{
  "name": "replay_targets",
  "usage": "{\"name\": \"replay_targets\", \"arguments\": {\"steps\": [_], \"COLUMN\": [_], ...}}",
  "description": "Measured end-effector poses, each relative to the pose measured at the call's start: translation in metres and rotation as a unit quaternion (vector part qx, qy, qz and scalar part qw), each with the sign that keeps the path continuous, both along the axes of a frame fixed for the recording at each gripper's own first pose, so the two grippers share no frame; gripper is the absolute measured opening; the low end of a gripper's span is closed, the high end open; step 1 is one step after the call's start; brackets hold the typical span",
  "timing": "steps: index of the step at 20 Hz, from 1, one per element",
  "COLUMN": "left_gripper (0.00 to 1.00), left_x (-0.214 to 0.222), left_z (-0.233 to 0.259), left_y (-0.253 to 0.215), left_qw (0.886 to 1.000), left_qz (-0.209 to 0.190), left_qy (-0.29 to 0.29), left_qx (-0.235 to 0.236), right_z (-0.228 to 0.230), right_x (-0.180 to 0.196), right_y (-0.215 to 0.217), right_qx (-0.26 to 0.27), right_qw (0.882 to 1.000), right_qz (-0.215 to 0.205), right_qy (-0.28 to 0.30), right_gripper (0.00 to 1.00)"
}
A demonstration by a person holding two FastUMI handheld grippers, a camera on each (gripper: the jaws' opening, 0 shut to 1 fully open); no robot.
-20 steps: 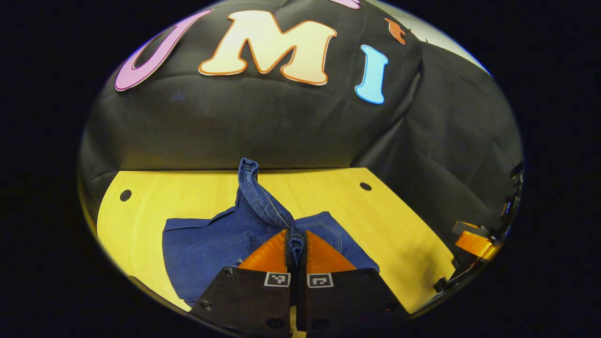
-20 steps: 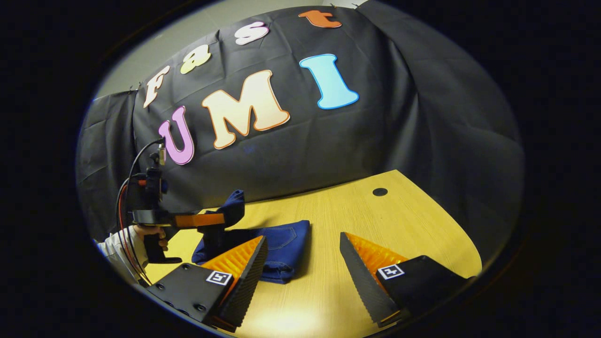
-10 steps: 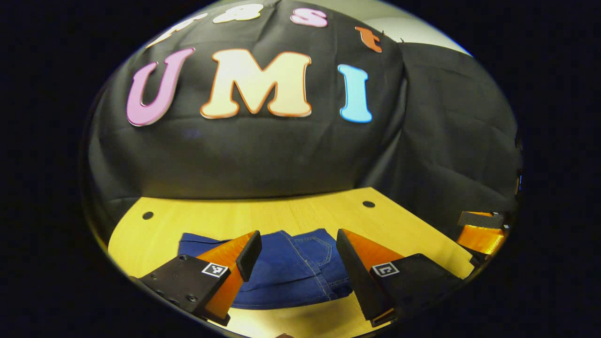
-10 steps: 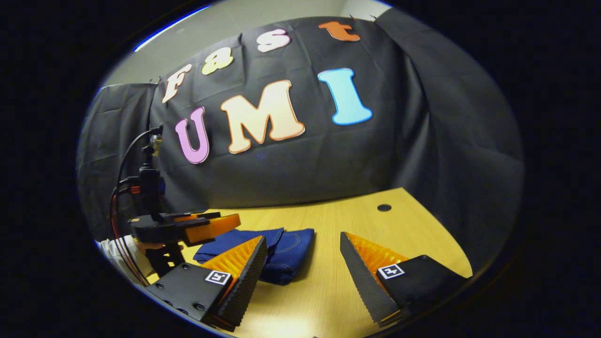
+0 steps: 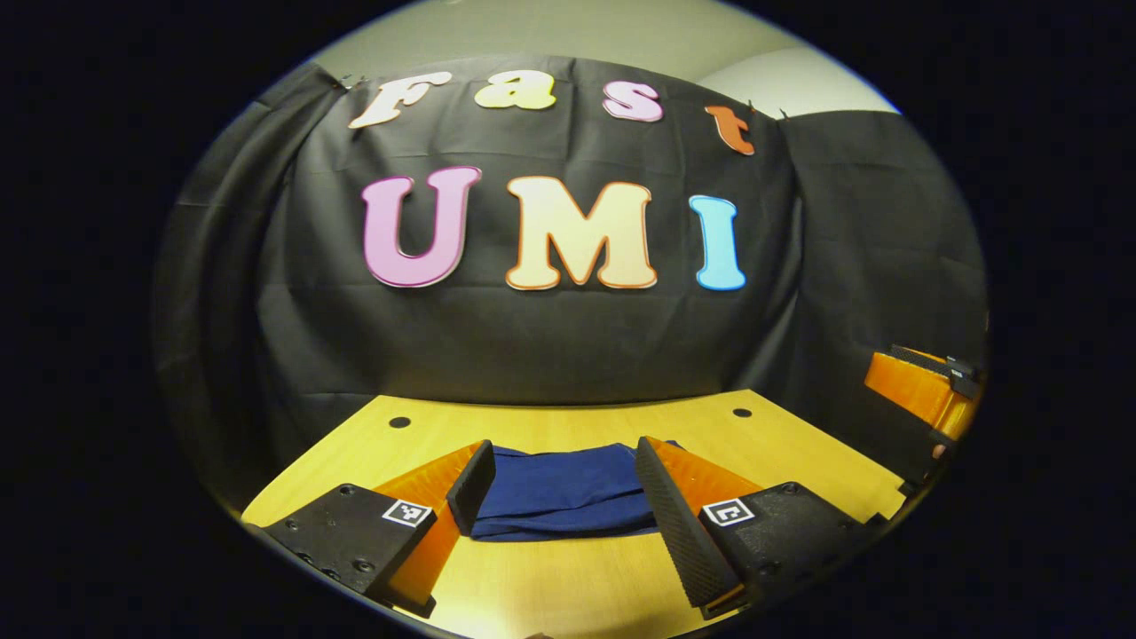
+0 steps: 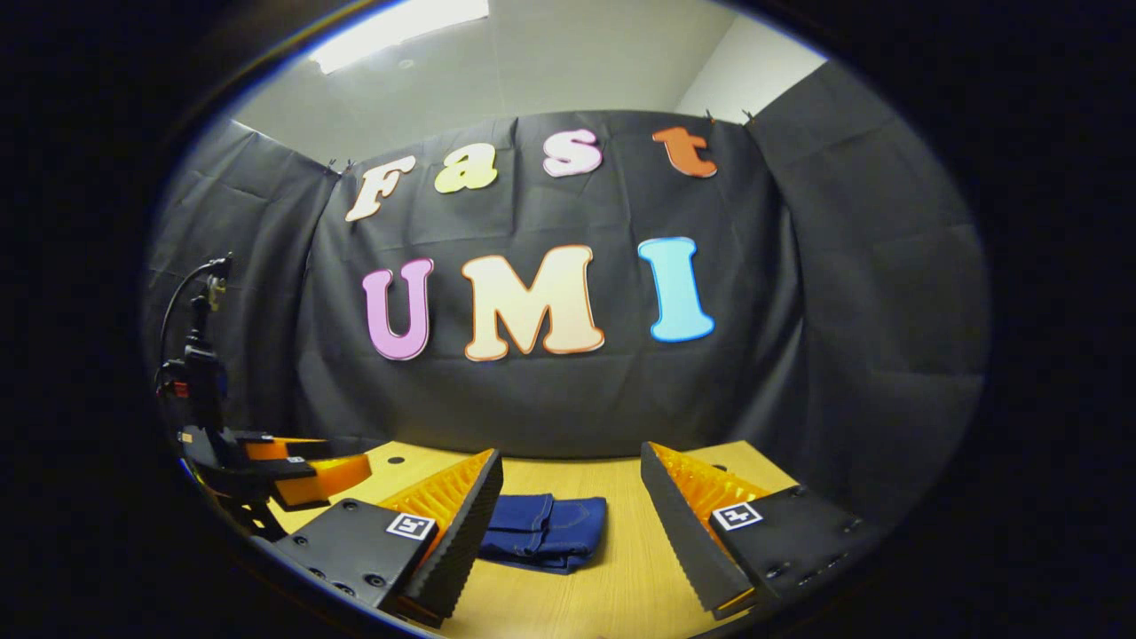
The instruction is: Grasp the waist and the cuffs of the jeans and fold them to make the two legs overlap; first hold the waist and fold one-third of the jeans toward the cuffs, then hold the cuffs and fold the remaining one-third in the same direction to finish folding.
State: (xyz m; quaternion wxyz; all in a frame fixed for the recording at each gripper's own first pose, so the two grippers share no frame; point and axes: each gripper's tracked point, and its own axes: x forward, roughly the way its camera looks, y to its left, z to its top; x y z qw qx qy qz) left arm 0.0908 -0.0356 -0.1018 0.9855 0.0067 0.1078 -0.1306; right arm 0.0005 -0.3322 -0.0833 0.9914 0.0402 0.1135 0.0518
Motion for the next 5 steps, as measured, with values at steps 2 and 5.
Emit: {"name": "replay_targets", "arguments": {"steps": [2,5], "left_gripper": [0.94,0.95], "left_x": [-0.011,-0.016], "left_z": [0.011,0.023], "left_y": [0.013,0.023], "left_qw": [1.000,1.000], "left_qz": [0.008,0.012], "left_qy": [-0.008,-0.020], "left_qx": [-0.007,-0.015], "right_z": [0.011,0.024], "right_x": [-0.008,-0.014], "right_y": [0.008,0.020], "right_qx": [-0.002,0.000], "right_qw": [1.000,1.000], "right_qz": [0.000,0.005], "right_qy": [-0.006,-0.017], "right_gripper": [0.97,1.00]}}
